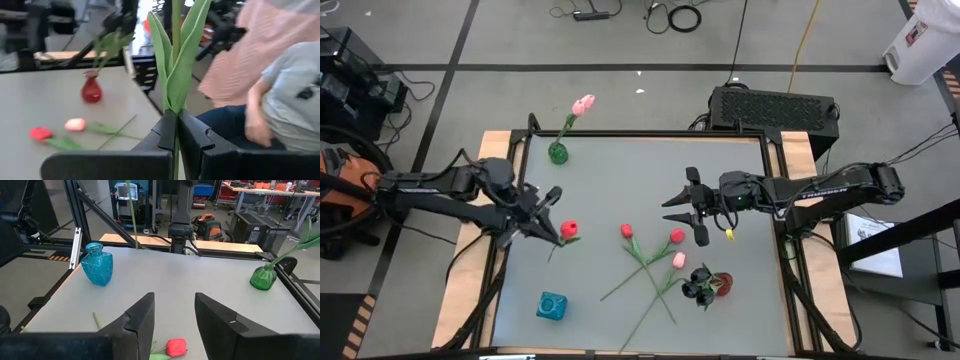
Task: Sort flowers into vase by color
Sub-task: Put the right red flower into the blue vase
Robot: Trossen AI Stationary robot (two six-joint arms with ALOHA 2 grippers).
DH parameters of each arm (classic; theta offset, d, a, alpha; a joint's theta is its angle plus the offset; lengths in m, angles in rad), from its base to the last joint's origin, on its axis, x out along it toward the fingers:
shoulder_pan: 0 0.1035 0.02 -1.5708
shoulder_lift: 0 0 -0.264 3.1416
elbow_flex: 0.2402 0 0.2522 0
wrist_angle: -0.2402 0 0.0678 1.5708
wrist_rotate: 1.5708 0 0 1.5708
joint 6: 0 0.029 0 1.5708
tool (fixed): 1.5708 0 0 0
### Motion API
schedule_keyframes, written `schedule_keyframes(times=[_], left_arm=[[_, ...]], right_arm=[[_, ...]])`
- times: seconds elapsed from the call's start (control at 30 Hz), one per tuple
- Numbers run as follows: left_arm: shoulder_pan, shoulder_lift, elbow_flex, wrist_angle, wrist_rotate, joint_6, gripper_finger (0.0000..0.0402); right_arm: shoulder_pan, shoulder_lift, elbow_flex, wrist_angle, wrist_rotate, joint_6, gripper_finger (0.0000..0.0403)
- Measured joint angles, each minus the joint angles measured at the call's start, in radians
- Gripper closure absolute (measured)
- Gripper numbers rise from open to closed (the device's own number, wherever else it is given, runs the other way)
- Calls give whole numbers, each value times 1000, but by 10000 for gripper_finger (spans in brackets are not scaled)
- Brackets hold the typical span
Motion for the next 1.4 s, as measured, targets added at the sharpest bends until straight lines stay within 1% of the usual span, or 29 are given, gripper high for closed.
schedule_keyframes(times=[0.07,0.17,0.3,0.4,0.6,0.67,0.83,1.1,1.4], left_arm=[[0,-18,0,3,22,0,388],[0,-41,0,18,26,-4,388],[-25,-51,0,76,27,-86,388],[-84,-51,0,132,28,-103,388],[-245,-44,0,216,25,-102,388],[-297,-44,0,225,-2,-89,388],[-397,-36,0,225,-149,-41,388],[-506,34,0,250,-203,-16,388],[-567,101,0,309,-215,-22,388]], right_arm=[[0,0,0,0,0,0,270],[0,0,0,0,0,0,270],[0,0,0,0,0,0,270],[0,0,0,0,0,0,270],[0,0,0,0,0,0,270],[0,0,0,0,0,0,270],[0,0,0,0,0,0,270],[0,0,0,0,0,0,270],[0,0,0,0,0,0,270]])
